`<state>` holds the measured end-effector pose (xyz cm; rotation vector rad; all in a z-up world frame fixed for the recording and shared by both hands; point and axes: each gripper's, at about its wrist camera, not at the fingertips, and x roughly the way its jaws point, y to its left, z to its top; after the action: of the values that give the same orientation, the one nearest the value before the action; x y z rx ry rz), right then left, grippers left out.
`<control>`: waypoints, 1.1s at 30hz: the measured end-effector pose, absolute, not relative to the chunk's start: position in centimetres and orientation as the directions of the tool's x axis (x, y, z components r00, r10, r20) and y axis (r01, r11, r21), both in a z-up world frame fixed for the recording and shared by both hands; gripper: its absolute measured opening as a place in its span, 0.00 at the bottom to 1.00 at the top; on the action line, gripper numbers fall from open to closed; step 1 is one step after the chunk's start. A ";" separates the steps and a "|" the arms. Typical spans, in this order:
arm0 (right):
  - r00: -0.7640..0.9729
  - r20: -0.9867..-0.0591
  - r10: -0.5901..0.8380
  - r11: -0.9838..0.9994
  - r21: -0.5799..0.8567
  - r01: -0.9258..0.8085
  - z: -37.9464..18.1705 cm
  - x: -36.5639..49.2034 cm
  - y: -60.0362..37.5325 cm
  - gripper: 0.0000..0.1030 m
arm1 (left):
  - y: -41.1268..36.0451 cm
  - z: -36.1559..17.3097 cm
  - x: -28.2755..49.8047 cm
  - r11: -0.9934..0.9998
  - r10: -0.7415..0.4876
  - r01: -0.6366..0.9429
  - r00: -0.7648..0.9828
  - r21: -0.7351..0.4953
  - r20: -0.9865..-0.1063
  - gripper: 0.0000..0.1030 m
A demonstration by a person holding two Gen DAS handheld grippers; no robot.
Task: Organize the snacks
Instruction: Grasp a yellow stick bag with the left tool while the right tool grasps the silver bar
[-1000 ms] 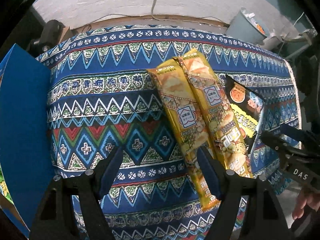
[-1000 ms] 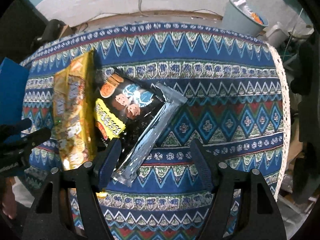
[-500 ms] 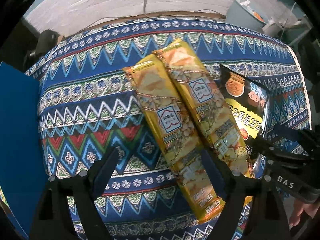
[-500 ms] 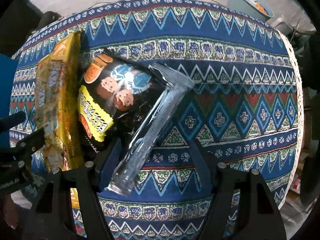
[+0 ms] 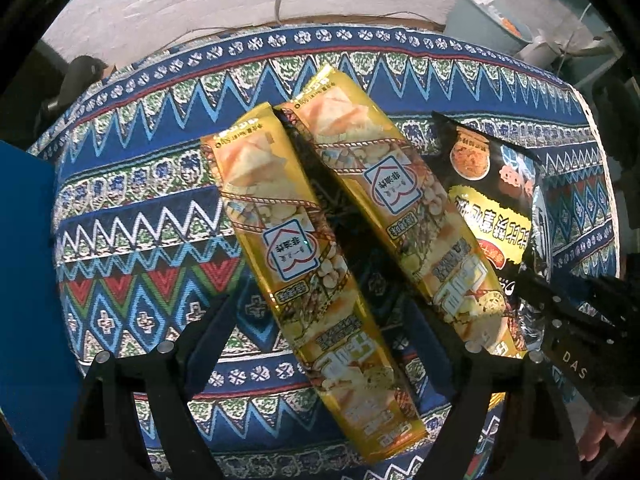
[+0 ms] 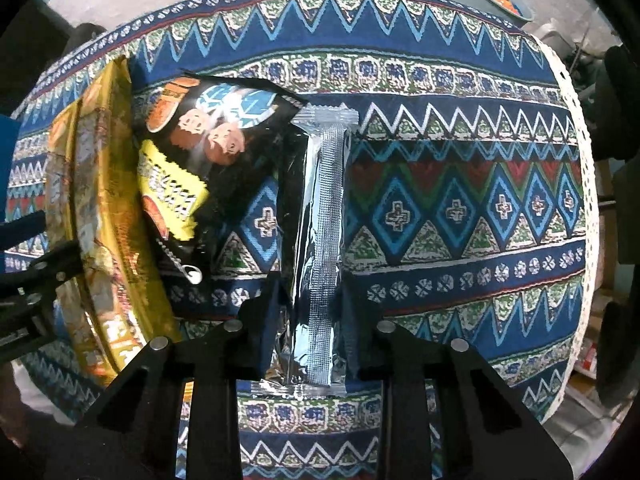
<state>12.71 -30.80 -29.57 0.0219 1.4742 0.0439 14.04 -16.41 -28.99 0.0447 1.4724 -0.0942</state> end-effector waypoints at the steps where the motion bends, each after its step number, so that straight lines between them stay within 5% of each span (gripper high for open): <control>1: 0.101 -0.994 0.045 0.999 0.044 -0.009 -29.4 12.8 -30.7 0.26 | -16.4 -29.2 14.1 0.995 -0.045 0.095 0.092 -0.037 -0.995 0.84; 5: 0.103 -0.994 0.025 0.999 0.022 -0.033 -29.1 13.4 -30.8 0.26 | -15.9 -30.2 14.3 0.989 -0.084 0.126 0.073 -0.075 -0.994 0.50; 11: 0.106 -0.994 0.034 0.998 0.028 -0.057 -29.5 13.3 -30.3 0.26 | -13.2 -30.2 13.4 0.985 -0.072 0.163 0.072 -0.060 -0.995 0.37; 16: 0.115 -0.993 0.028 0.999 0.024 -0.032 -28.8 13.6 -30.9 0.26 | -11.0 -30.6 13.6 0.993 -0.038 0.113 0.071 -0.030 -0.997 0.43; 18: 0.120 -0.992 0.032 0.999 0.030 -0.021 -28.4 14.3 -31.8 0.26 | -10.5 -30.9 13.9 0.996 -0.027 0.090 0.075 -0.020 -0.997 0.67; 19: 0.120 -0.992 0.030 0.999 0.028 -0.017 -28.0 14.9 -31.8 0.26 | -10.3 -31.0 14.1 0.997 -0.019 0.082 0.084 -0.012 -0.996 0.70; 29: 0.114 -0.993 0.033 0.999 0.035 0.019 -28.8 15.7 -32.4 0.27 | -11.9 -31.3 16.8 0.992 0.022 0.121 0.142 0.040 -0.990 0.71; 31: 0.118 -0.993 0.031 0.999 0.032 0.006 -28.8 15.6 -32.4 0.27 | -11.3 -31.0 17.2 0.991 0.019 0.125 0.152 0.038 -0.988 0.65; 33: 0.123 -0.992 0.029 1.000 0.029 -0.003 -28.9 14.8 -31.8 0.26 | -10.6 -30.9 16.5 0.990 0.010 0.138 0.163 0.032 -0.987 0.47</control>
<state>14.84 -31.75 -28.90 0.0214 1.4473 0.0235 16.48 -10.59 -30.88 0.1240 1.4052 -0.0916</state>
